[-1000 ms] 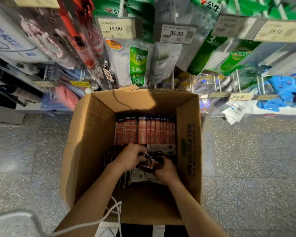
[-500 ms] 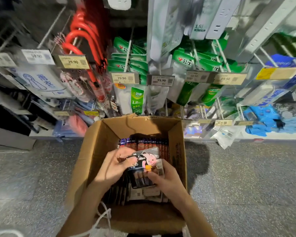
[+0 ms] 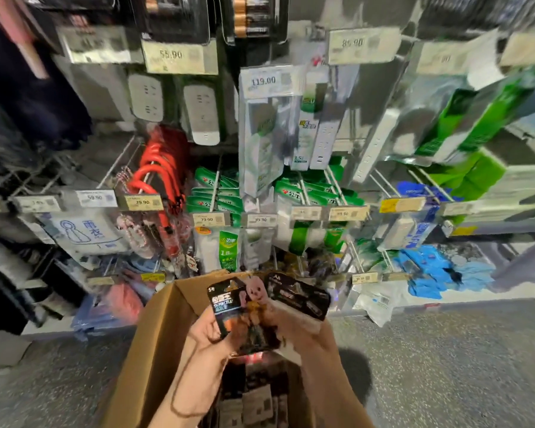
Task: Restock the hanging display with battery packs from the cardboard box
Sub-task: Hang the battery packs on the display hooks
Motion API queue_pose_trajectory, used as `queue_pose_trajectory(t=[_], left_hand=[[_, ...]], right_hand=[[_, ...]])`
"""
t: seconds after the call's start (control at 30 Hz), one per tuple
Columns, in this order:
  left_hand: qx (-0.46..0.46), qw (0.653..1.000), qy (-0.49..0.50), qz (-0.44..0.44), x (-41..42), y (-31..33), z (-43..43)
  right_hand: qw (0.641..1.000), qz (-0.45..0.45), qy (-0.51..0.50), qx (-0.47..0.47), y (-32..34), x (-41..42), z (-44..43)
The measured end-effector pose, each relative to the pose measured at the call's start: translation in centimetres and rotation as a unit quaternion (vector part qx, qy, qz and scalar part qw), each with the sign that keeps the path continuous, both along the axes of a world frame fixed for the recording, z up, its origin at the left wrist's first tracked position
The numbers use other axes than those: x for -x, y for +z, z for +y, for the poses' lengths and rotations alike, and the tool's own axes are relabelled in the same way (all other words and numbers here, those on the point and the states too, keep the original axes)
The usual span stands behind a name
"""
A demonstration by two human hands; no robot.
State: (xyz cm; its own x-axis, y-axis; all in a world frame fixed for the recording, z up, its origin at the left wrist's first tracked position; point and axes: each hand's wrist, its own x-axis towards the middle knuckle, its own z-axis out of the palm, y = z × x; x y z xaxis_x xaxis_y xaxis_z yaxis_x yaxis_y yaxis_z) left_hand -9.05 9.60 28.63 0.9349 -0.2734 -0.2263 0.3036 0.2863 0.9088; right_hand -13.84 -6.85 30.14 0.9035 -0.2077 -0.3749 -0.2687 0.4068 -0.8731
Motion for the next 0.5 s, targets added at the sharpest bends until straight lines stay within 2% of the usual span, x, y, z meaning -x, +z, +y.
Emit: queue_pose_trajectory(t=[0.1,0.2,0.23,0.27,0.33,0.4,0.43,0.5], left_hand=[[0.031,0.998,-0.054,-0.031,-0.1,1.4,-0.2],[-0.032,0.998,-0.036,-0.044,-0.3,1.7,-0.8],[-0.049,0.997,-0.031,-0.045,-0.3,1.7,-1.1],[-0.06,0.997,-0.03,-0.045,-0.2,2.0,-1.5],[-0.091,0.992,-0.038,-0.077,0.5,2.6,-2.3],[-0.147,0.984,-0.025,-0.101,1.0,3.3,-2.9],[-0.146,0.984,-0.023,-0.102,1.2,3.0,-2.9],[-0.121,0.989,-0.014,-0.085,1.7,3.0,-3.1]], right_hand=[[0.996,0.04,0.043,-0.064,1.8,1.3,-1.4],[0.996,0.049,0.046,-0.058,3.5,2.4,-1.5],[0.997,0.035,0.021,-0.067,2.5,3.0,-2.0],[0.999,0.02,0.025,-0.033,1.7,3.2,-2.0],[0.997,0.017,0.053,-0.05,3.1,3.1,-1.0],[0.997,-0.06,0.023,-0.035,2.7,3.0,-1.0],[0.995,-0.074,0.029,-0.067,2.5,3.0,-1.0],[0.992,-0.102,0.07,-0.034,3.2,3.4,-0.9]])
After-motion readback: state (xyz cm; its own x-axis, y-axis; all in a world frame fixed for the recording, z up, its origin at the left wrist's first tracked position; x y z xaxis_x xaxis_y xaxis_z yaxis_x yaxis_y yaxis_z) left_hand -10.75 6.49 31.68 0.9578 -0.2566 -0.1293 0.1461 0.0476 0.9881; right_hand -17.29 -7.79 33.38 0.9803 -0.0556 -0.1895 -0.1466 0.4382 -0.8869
